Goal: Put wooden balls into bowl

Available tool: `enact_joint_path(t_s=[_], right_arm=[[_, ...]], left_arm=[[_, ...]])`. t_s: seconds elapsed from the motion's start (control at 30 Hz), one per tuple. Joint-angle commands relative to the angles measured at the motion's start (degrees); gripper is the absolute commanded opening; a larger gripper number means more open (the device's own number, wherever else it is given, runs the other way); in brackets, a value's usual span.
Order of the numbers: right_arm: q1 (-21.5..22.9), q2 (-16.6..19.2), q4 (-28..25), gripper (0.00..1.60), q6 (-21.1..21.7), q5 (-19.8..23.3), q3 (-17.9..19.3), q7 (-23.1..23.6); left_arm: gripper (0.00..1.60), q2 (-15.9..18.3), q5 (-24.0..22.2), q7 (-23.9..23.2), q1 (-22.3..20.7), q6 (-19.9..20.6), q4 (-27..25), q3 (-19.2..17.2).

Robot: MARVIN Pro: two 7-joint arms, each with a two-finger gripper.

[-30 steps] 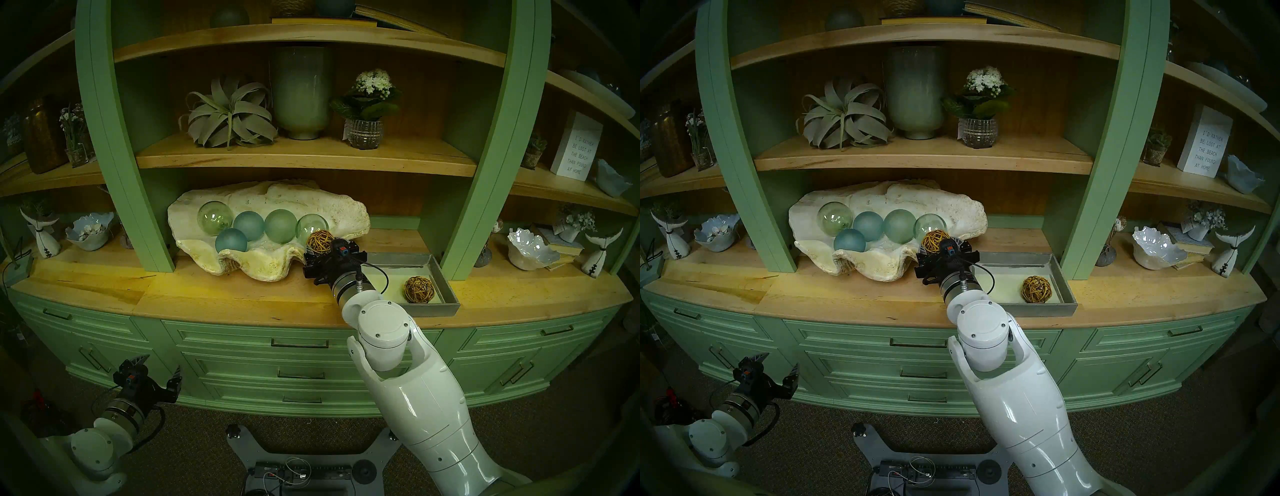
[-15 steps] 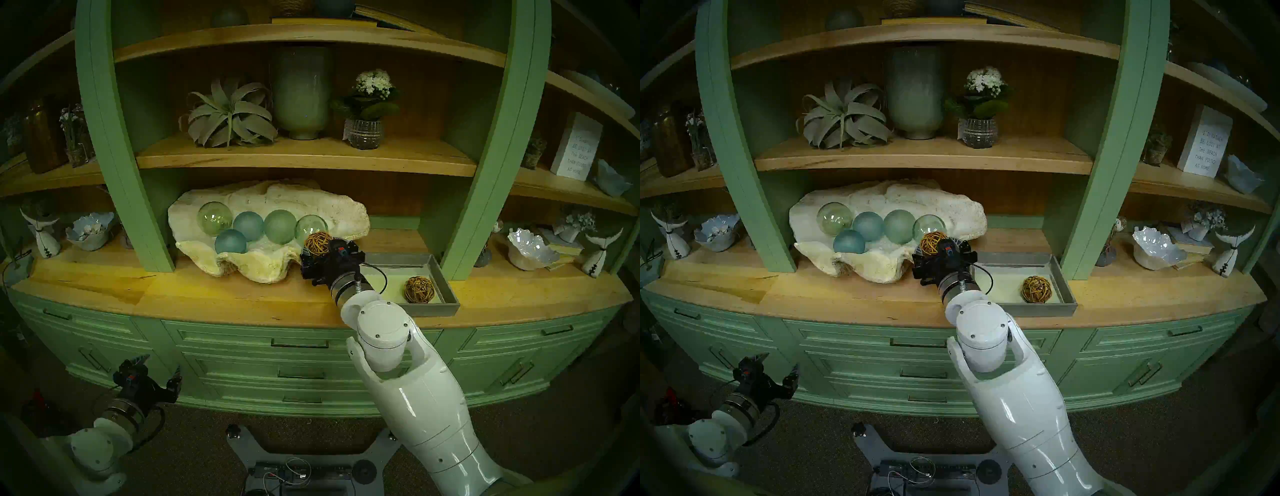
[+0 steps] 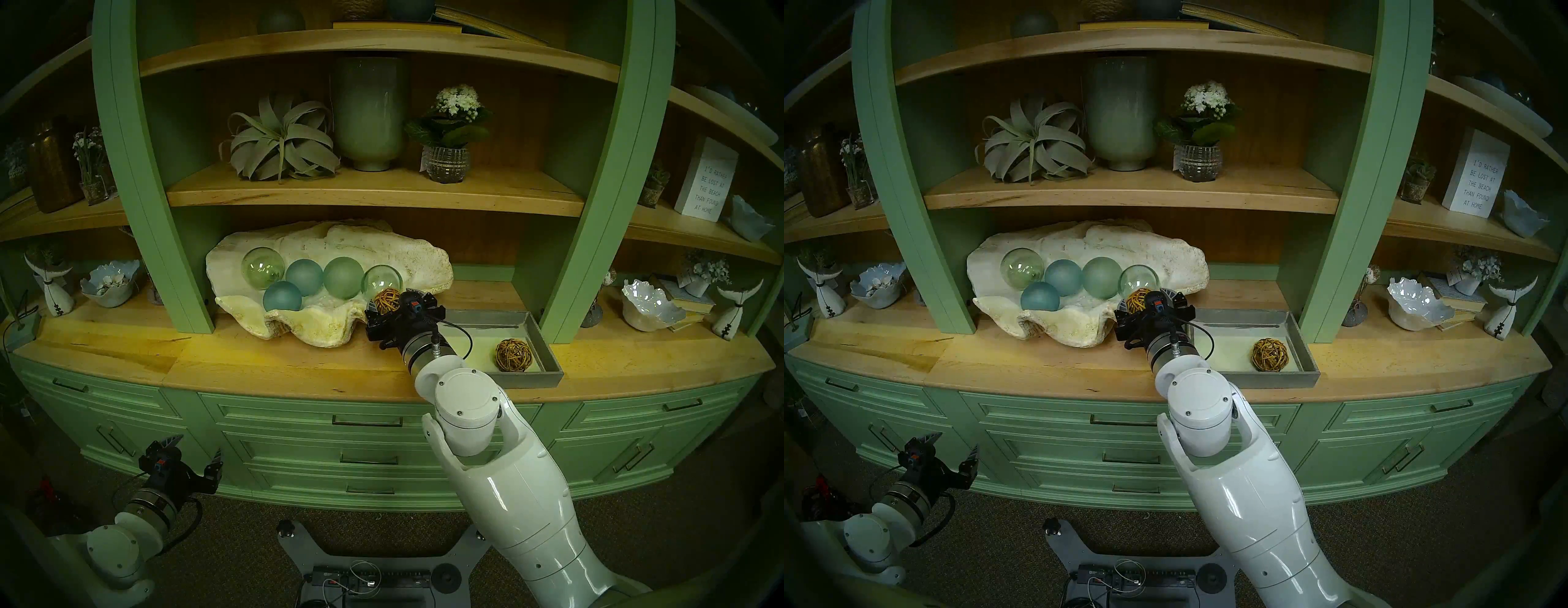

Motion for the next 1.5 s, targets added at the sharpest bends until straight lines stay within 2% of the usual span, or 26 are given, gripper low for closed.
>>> enact_joint_path(t_s=[0.0,0.37,0.7,1.03,1.47], right_arm=[[1.6,-1.0,-3.9,1.60,-0.7,-0.2,-1.1,0.4],[1.2,-1.0,-5.9,1.60,-1.3,-0.2,-0.6,0.3],[-0.7,-0.5,-11.6,1.60,-0.3,-1.0,1.5,-1.9],[-7.4,2.3,-18.2,1.60,1.6,-2.4,3.4,-4.5],[-19.6,5.8,-26.4,1.60,3.6,-2.2,9.1,-8.5]], left_arm=[[1.60,0.1,0.1,0.0,-0.1,-0.7,-0.6,-0.6],[1.60,0.1,0.1,0.0,-0.1,-0.8,-0.6,-0.6],[1.60,0.1,0.1,0.0,-0.2,-0.7,-0.6,-0.6],[1.60,0.1,0.1,0.1,-0.1,-0.8,-0.6,-0.6],[1.60,0.1,0.1,0.1,-0.2,-0.7,-0.6,-0.5]])
